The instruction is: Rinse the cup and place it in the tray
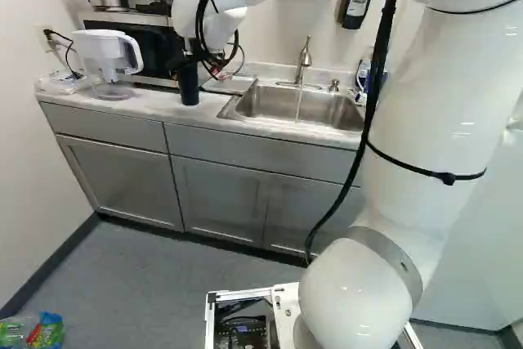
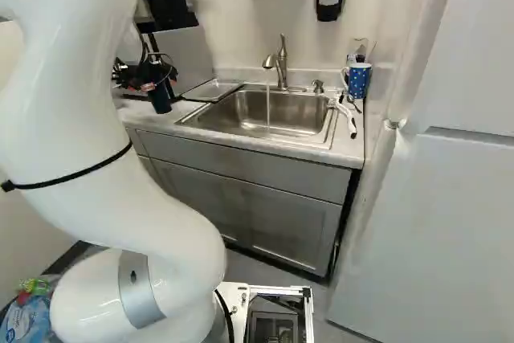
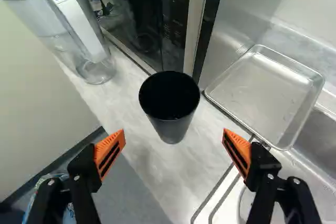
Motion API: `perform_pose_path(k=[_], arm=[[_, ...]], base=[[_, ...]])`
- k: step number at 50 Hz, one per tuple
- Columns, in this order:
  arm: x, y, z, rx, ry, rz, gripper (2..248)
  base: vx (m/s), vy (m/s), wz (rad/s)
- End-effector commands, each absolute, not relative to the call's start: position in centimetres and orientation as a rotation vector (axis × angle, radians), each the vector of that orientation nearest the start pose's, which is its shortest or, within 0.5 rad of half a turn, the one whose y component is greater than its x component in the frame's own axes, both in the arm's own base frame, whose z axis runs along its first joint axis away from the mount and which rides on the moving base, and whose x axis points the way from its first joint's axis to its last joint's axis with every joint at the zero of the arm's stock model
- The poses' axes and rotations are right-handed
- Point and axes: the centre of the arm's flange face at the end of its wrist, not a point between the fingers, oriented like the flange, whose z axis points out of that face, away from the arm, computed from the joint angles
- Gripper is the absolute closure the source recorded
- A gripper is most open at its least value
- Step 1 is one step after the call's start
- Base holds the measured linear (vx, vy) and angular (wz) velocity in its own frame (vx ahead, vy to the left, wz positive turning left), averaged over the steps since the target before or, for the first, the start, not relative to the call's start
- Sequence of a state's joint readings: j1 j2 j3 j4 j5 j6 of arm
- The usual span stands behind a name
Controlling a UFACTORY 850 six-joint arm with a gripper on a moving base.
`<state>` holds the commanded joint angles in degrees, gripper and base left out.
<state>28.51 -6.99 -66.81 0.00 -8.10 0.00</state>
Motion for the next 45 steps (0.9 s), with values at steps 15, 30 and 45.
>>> perform_pose_path(k=[15,30,45], arm=[[49.6,27.0,60.7,-2.554,-0.649,-1.264,3],[49.6,27.2,59.6,-2.536,-0.649,-1.287,3],[49.3,27.5,58.3,-2.512,-0.653,-1.312,3]], base=[[0.0,0.0,0.0],[0.0,0.0,0.0],[0.0,0.0,0.0]])
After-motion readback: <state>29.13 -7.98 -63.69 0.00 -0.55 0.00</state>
